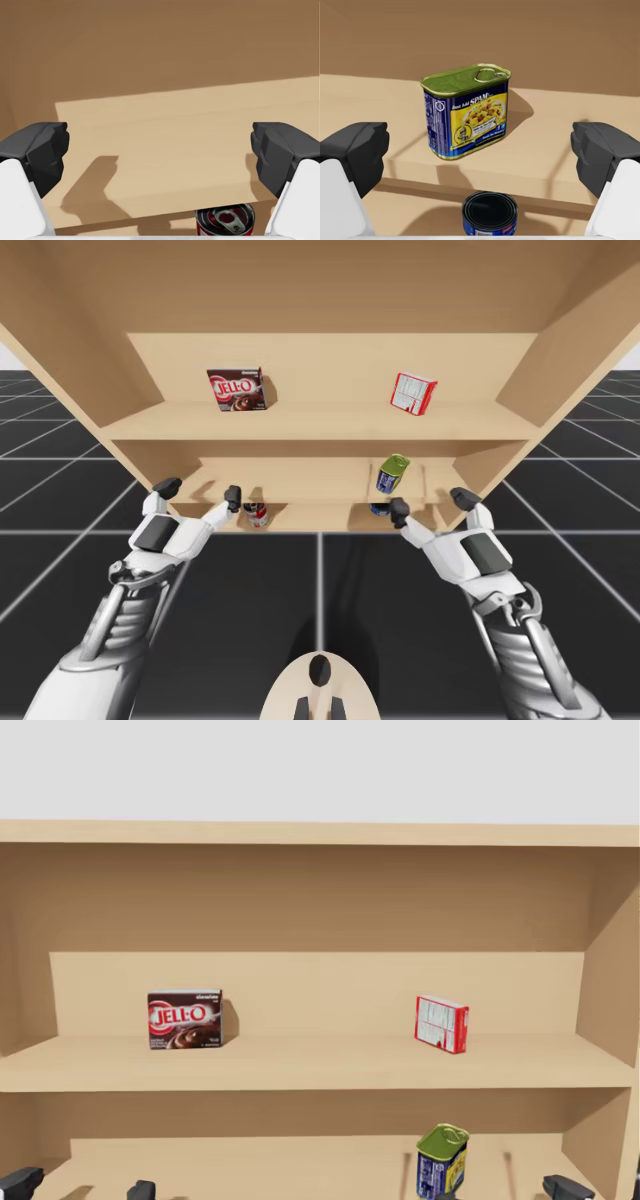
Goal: Find the tomato soup can on the shelf and bring it to me.
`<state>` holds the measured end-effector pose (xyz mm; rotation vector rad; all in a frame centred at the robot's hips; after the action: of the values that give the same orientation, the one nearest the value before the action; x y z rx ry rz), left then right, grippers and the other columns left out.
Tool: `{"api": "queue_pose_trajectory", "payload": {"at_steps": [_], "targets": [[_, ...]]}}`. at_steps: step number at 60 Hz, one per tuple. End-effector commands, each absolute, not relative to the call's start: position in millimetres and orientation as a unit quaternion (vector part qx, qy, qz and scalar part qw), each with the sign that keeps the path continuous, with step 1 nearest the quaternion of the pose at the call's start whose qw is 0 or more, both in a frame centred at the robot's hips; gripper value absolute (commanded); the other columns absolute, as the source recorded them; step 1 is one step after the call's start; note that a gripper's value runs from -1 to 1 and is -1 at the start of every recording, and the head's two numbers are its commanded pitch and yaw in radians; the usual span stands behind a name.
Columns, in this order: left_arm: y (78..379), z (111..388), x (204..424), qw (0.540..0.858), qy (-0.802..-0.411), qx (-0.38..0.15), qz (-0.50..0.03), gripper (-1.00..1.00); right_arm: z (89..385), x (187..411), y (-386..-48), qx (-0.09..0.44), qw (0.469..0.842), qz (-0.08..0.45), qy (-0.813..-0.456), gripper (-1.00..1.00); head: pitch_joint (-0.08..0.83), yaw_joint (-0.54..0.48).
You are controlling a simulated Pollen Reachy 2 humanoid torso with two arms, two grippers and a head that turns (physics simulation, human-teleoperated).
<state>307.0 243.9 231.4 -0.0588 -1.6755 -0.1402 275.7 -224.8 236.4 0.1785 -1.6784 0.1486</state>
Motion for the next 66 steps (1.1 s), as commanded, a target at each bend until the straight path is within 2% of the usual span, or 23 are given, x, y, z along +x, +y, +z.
{"api": "queue_pose_trajectory", "payload": {"at_steps": [1,11,37,66], "targets": [[244.1,231.8,306.3,0.665,-0.743,-0.027,-0.061,-1.0,234.9,273.2,-222.9,0.083,0.658,0.049,-0.747,-1.0,0.02,-0.03],[244.5,232.5,306.3,0.664,-0.744,-0.028,-0.059,-1.0,243.4,268.9,-222.4,0.1,0.652,0.068,-0.748,-1.0,0.074,-0.03],[243.7,233.7,304.2,0.659,-0.749,-0.034,-0.064,-1.0,242.9,270.0,-223.2,0.09,0.657,0.063,-0.746,-1.0,0.359,-0.02],[241.0,235.6,301.9,0.655,-0.752,-0.04,-0.068,-1.0,238.5,272.0,-221.1,0.084,0.671,0.072,-0.733,-1.0,0.571,0.23]]}}
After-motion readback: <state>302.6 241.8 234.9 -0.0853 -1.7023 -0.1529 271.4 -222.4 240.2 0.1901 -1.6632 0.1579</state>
